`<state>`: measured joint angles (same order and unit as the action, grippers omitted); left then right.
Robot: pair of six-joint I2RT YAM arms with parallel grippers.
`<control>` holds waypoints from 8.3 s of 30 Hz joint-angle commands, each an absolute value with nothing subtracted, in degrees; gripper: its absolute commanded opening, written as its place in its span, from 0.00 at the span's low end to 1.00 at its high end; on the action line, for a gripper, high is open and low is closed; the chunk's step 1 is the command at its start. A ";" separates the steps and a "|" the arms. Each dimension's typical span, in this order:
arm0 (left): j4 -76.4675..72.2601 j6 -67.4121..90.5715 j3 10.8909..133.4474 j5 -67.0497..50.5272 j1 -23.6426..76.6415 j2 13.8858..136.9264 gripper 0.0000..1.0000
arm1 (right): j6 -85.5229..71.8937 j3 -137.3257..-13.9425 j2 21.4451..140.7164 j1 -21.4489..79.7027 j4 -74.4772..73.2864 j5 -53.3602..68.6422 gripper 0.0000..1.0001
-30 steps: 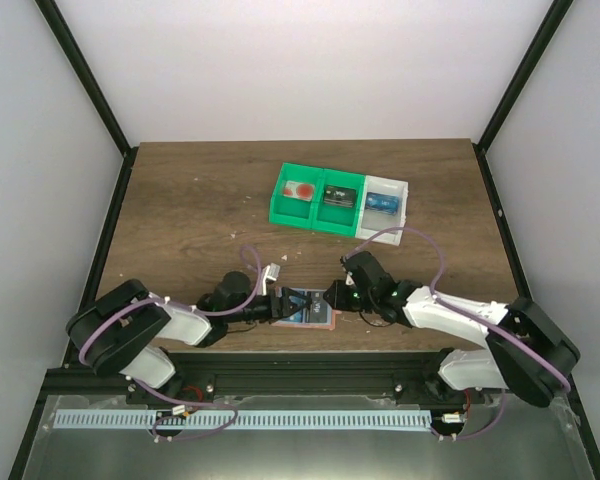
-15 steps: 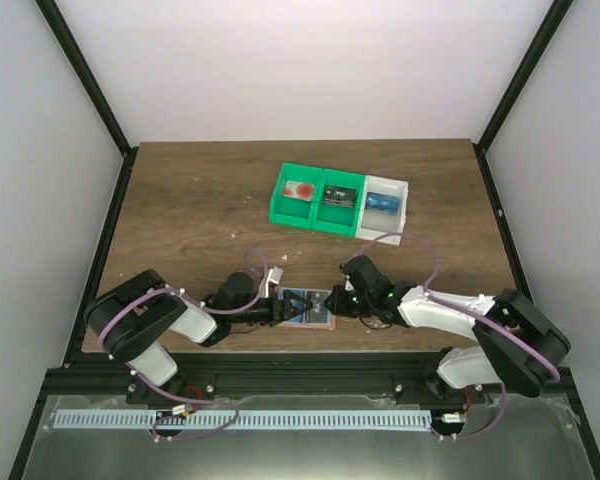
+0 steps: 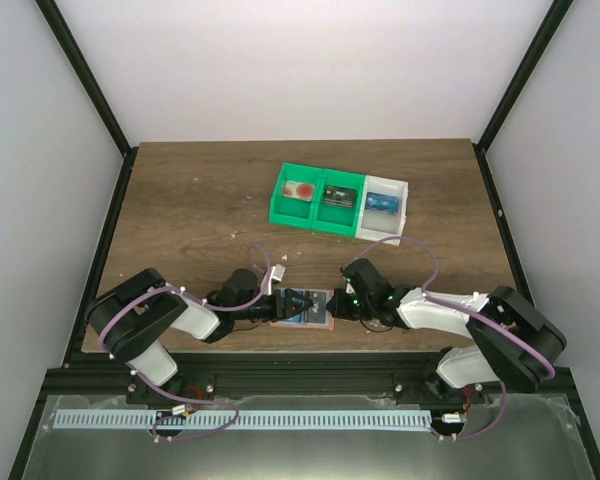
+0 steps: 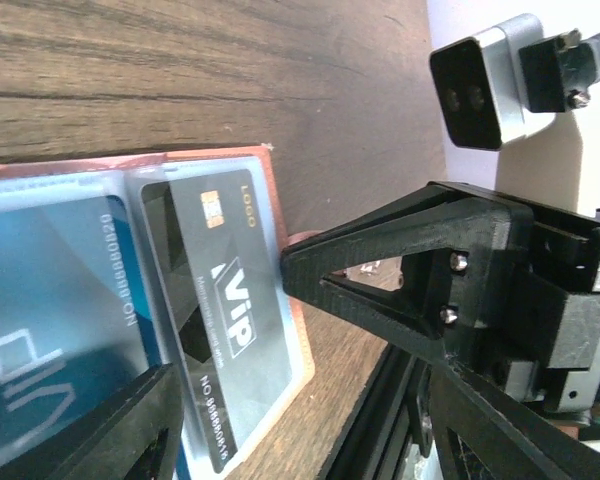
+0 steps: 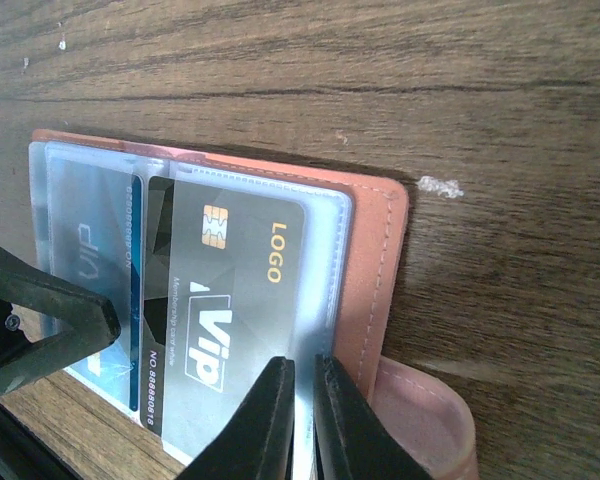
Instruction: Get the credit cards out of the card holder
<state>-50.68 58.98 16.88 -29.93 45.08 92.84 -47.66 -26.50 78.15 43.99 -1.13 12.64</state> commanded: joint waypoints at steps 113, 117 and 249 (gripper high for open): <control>-48.74 59.39 16.81 -34.01 42.64 93.97 0.00 | -47.16 -28.84 78.29 43.77 -3.65 11.71 0.07; -51.43 61.08 16.87 -35.49 42.66 95.39 0.00 | -47.14 -28.26 73.76 43.76 -1.15 12.67 0.08; -36.12 60.35 15.20 -30.55 39.80 51.13 0.00 | -56.31 -18.46 52.58 42.93 24.16 41.23 0.49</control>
